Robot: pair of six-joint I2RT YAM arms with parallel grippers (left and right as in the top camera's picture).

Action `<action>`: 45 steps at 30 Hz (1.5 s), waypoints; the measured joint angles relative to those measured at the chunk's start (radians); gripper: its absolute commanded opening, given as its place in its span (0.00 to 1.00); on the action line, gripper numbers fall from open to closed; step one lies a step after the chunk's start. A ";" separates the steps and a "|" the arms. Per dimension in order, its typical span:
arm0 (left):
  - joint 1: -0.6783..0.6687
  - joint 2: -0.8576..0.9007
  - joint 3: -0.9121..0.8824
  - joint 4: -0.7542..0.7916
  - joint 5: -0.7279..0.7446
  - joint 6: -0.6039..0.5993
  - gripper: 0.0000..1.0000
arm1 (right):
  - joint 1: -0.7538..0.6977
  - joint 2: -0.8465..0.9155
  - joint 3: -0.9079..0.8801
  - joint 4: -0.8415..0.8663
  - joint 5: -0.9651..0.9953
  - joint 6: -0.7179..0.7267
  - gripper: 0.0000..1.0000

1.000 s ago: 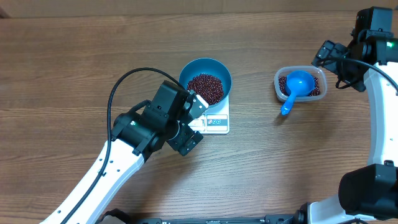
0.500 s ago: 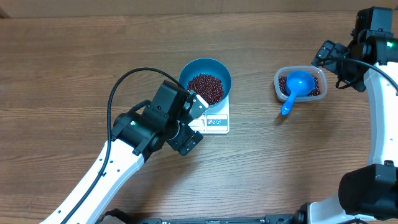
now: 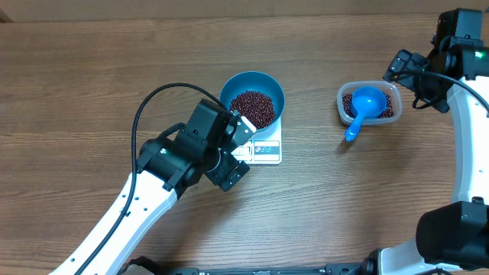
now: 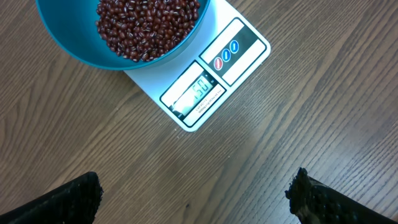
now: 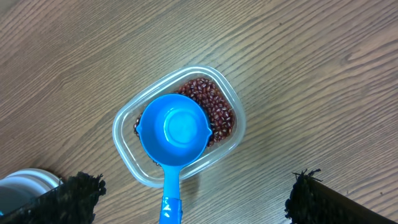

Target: Scoop item into bowl and weigh 150g on scale

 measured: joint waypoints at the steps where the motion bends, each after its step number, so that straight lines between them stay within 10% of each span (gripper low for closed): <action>1: 0.000 0.000 0.000 0.000 0.000 0.000 0.99 | 0.000 0.000 0.000 0.000 0.000 0.000 1.00; 45: 0.000 0.000 -0.010 0.066 -0.045 0.000 1.00 | 0.000 0.000 0.000 -0.002 0.000 0.000 1.00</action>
